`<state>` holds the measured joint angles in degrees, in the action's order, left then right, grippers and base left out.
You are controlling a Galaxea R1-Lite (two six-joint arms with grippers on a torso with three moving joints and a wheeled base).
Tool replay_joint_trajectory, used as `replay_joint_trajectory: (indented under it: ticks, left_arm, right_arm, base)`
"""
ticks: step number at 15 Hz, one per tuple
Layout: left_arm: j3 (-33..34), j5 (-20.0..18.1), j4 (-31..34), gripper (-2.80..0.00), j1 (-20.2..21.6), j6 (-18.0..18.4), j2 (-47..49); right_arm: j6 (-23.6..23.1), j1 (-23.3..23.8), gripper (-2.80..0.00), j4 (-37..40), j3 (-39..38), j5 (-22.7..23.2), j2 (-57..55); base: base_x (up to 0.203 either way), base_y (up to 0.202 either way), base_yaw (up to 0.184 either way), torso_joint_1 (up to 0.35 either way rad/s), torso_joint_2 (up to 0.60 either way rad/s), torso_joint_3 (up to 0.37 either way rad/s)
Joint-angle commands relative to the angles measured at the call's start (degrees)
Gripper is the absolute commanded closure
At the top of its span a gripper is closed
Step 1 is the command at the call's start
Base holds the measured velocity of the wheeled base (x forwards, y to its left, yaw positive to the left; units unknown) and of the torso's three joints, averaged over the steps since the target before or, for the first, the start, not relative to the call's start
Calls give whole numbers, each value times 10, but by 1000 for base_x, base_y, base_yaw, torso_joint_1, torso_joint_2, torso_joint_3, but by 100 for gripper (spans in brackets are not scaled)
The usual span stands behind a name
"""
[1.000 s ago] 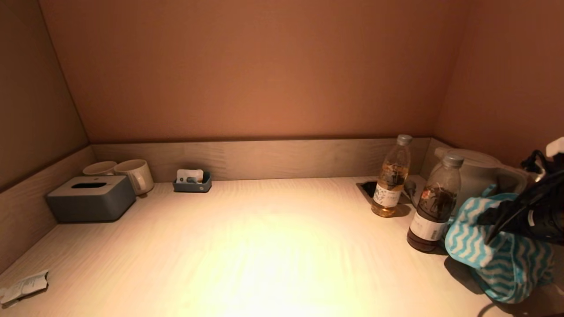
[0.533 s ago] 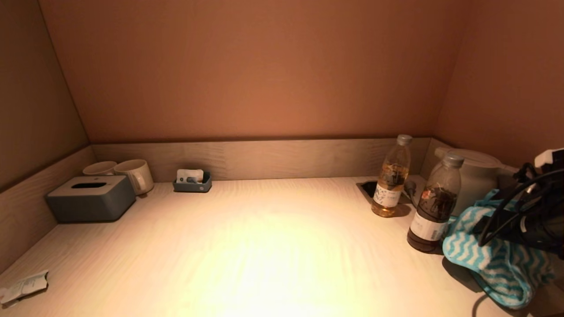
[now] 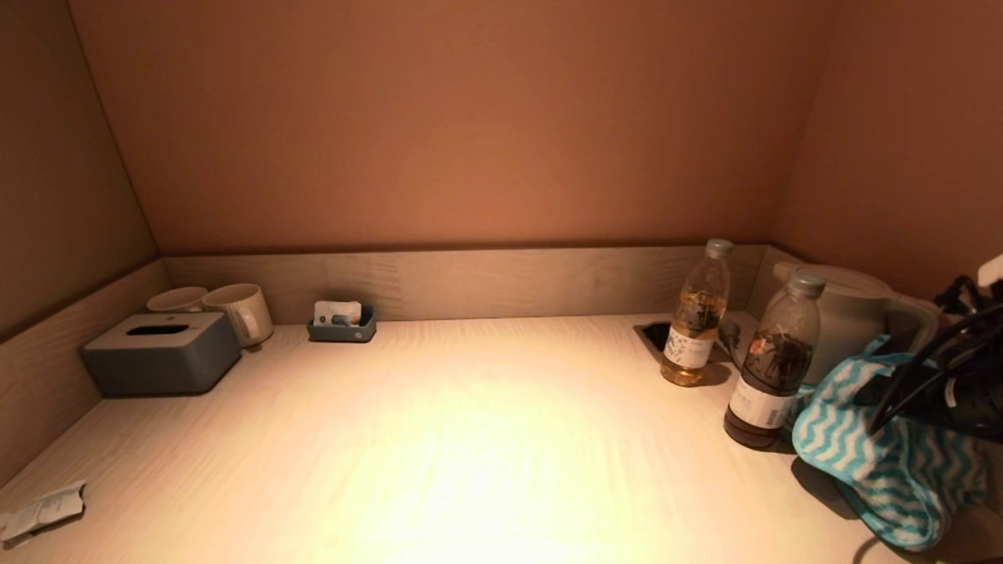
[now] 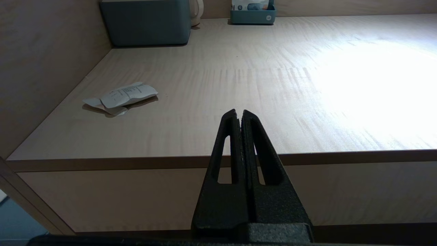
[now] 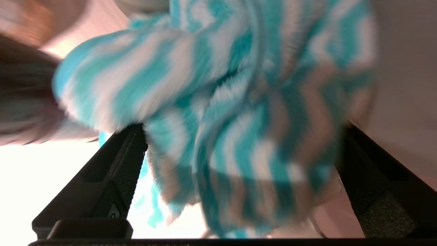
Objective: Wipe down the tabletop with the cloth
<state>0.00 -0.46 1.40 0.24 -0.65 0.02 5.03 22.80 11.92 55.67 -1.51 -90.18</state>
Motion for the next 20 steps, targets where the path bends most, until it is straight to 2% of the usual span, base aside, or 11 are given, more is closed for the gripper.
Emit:
replay_joint_trajectory:
  ticks: [1, 5, 11, 13, 16, 17, 20]
  left_arm:
    - [0, 0, 0, 0, 0, 0, 0]
    - [0, 0, 0, 0, 0, 0, 0]
    - [0, 0, 0, 0, 0, 0, 0]
    - [0, 0, 0, 0, 0, 0, 0]
    - [0, 0, 0, 0, 0, 0, 0]
    - [0, 0, 0, 0, 0, 0, 0]
    - [0, -1, 0, 0, 0, 0, 0]
  right_arm:
    - [-1, -2, -280, 1, -3, 5, 74]
    - [-9, -12, -280, 30, -3, 27, 165]
    - [-18, -12, -280, 24, -7, 42, 188]
    - [-18, -12, -280, 24, -7, 93, 215]
    - [-34, -12, -280, 24, -9, 129, 243]
    - [-44, -12, 0, 23, -13, 145, 248]
    - [-57, -12, 0, 21, -15, 191, 266]
  base:
    - [0, 0, 0, 0, 0, 0]
    - [0, 0, 0, 0, 0, 0]
    - [0, 0, 0, 0, 0, 0]
    - [0, 0, 0, 0, 0, 0]
    - [0, 0, 0, 0, 0, 0]
    - [0, 0, 0, 0, 0, 0]
    - [0, 0, 0, 0, 0, 0]
